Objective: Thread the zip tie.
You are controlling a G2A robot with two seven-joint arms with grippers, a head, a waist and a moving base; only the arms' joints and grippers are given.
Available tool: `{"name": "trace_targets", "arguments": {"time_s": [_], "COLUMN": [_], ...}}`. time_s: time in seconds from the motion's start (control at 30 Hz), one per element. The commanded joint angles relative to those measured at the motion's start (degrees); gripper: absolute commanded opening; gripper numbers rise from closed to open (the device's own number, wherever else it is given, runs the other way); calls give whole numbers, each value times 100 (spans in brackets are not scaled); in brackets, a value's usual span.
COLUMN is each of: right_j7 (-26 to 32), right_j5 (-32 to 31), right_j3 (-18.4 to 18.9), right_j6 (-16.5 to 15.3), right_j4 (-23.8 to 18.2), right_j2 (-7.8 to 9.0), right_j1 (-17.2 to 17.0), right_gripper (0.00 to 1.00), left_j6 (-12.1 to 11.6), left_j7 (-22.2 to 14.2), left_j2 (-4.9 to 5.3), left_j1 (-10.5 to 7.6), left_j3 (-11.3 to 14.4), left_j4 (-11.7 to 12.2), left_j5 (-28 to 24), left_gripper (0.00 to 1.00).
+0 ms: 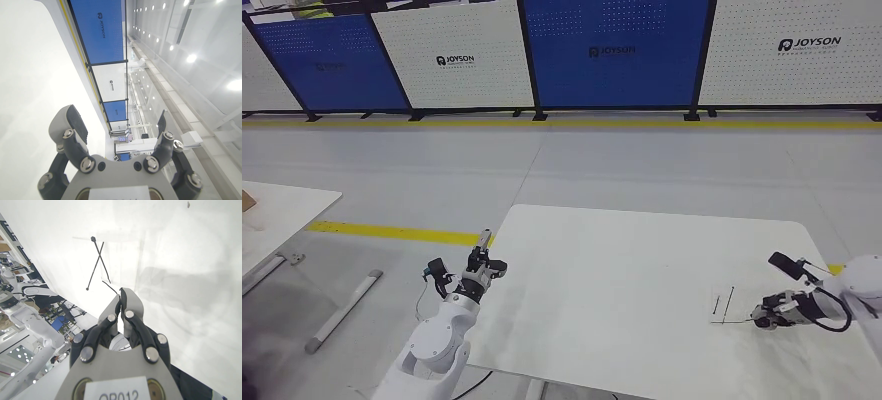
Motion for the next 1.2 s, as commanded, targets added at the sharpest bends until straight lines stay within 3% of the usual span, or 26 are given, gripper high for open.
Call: {"name": "trace_targets", "arguments": {"time_s": [0.0,0.23,0.4,0.73,1.17], "right_j7": [0,-8,-108,-429,-429], "right_j5": [2,-47,-52,475,475], "right_j3": [24,232,623,2060,2060], "right_j6": [-30,-14,7,-342,-342], "right_j4": [-31,-273,-614,-1661,-1661], "right_j2": [16,129,306,803,803], "right_j1": [-6,-136,-441,-1836,-1836], "right_gripper": [0,0,0,0,0], "left_j6": [0,0,0,0,0], "left_j7": [0,0,0,0,0], "left_j2": [0,0,0,0,0], "left_j1": [0,0,0,0,0], "left_j3": [0,0,0,0,0], "left_j4": [0,0,0,0,0], "left_j5": [0,0,0,0,0], "left_gripper": [100,100,100,100,100]}}
